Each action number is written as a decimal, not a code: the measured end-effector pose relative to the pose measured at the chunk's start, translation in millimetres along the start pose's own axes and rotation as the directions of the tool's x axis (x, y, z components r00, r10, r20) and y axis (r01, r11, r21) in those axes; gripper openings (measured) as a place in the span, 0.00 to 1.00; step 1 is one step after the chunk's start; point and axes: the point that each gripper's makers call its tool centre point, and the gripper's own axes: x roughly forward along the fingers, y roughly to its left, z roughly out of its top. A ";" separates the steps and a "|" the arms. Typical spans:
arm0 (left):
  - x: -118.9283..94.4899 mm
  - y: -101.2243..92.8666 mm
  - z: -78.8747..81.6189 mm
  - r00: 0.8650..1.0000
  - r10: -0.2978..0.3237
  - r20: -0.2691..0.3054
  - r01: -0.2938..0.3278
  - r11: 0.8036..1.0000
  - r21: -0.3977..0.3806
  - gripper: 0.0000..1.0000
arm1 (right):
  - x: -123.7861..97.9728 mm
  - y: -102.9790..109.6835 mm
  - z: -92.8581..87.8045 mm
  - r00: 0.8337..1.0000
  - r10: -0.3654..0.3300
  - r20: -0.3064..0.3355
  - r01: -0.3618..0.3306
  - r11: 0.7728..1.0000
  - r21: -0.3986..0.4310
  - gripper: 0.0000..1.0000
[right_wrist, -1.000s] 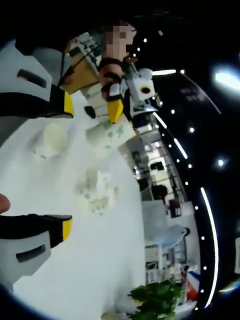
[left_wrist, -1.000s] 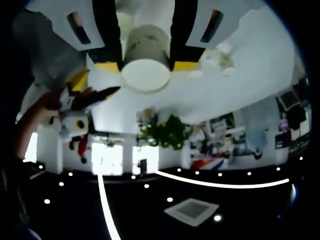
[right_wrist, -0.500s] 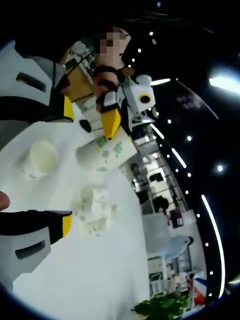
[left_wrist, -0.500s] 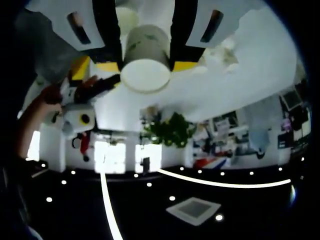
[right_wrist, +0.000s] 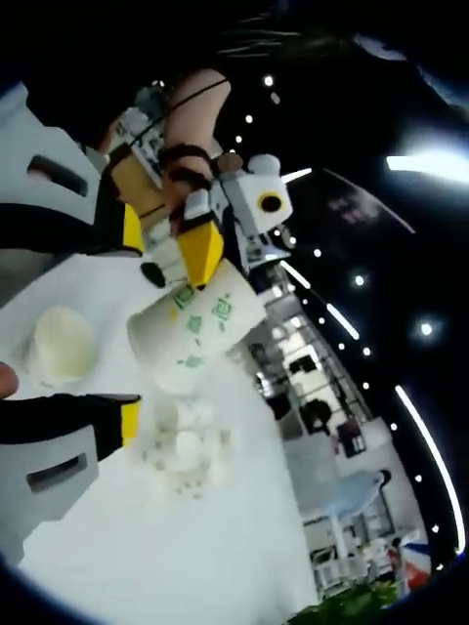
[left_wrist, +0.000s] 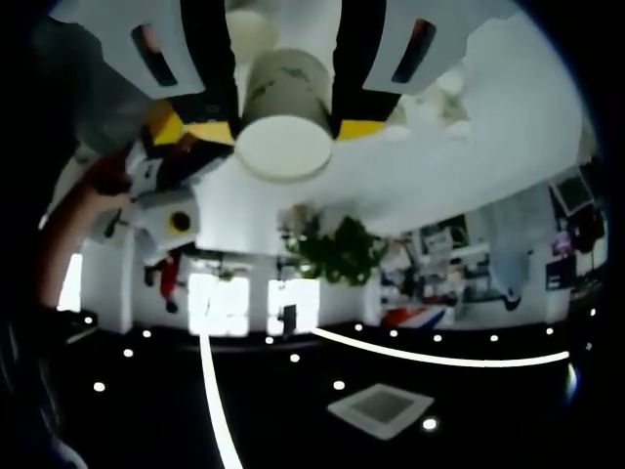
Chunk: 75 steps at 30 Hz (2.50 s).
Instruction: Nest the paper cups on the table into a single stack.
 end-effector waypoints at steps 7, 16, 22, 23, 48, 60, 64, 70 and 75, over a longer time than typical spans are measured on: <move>-1.2 -2.5 -1.2 1.000 -0.011 0.002 0.011 1.000 -0.005 0.36 | -0.2 7.8 1.2 0.999 0.038 0.009 -0.038 0.999 0.012 0.41; -5.2 -2.1 -1.0 1.000 -0.015 0.010 0.016 1.000 -0.018 0.36 | -3.5 6.3 6.0 0.998 0.051 0.046 -0.053 0.998 0.037 0.36; -8.6 -2.8 -0.8 1.000 -0.021 0.022 0.023 0.998 -0.054 0.36 | -10.3 4.3 14.4 0.993 0.067 0.093 -0.075 0.994 0.078 0.30; -8.9 -3.1 -0.8 0.999 -0.022 0.023 0.023 0.998 -0.061 0.36 | -11.3 4.0 15.6 0.993 0.070 0.098 -0.078 0.994 0.083 0.29; -14.9 -8.1 -0.4 0.998 -0.049 0.041 0.052 0.994 -0.095 0.36 | -23.0 0.5 37.4 0.974 0.121 0.191 -0.152 0.976 0.156 0.10; -17.7 -14.9 -2.8 0.998 -0.057 0.036 0.059 0.996 -0.067 0.36 | -29.0 7.3 43.2 0.957 0.176 0.232 -0.226 0.951 0.212 0.04; -18.9 -15.7 -5.9 0.998 -0.059 0.026 0.061 0.996 -0.059 0.37 | -32.8 14.5 46.6 0.938 0.228 0.262 -0.293 0.925 0.242 0.01; -20.3 -16.4 -6.6 0.998 -0.058 0.027 0.060 0.996 -0.064 0.40 | -33.1 21.9 47.1 0.926 0.268 0.268 -0.337 0.904 0.262 0.00; -21.7 -14.5 -6.7 0.998 -0.051 0.033 0.053 0.997 -0.065 0.43 | -30.5 27.4 47.8 0.922 0.286 0.260 -0.355 0.893 0.276 0.00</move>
